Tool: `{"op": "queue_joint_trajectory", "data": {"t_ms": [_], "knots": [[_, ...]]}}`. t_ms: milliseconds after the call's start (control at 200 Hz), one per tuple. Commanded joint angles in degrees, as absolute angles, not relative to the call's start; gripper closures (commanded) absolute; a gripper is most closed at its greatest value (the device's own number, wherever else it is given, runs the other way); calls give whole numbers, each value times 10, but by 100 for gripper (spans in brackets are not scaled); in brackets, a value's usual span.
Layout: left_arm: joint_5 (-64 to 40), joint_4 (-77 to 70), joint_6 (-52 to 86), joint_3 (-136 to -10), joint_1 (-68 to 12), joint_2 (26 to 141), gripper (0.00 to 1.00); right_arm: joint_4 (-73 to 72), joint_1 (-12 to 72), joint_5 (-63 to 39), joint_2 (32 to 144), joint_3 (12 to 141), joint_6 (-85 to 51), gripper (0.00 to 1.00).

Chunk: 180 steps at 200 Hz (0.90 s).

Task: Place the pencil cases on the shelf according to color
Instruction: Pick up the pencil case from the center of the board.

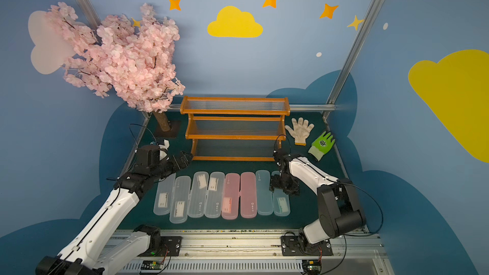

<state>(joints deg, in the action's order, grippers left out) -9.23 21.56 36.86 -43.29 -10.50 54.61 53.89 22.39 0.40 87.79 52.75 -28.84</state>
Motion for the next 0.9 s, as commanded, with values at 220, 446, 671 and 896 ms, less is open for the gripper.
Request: {"op": "queue_joint_trajectory", "data": {"t_ms": [220, 446, 671, 896], "knots": [[-119, 174, 358, -431, -125, 537, 0, 537, 218, 37, 970, 579, -252, 11], [-109, 175, 363, -435, -138, 540, 0, 539, 167, 52, 958, 575, -235, 13], [-103, 177, 371, -434, -146, 549, 0, 572, 181, 60, 890, 565, -238, 12], [-97, 174, 371, -428, -154, 550, 0, 593, 238, 72, 830, 512, -320, 12]]}}
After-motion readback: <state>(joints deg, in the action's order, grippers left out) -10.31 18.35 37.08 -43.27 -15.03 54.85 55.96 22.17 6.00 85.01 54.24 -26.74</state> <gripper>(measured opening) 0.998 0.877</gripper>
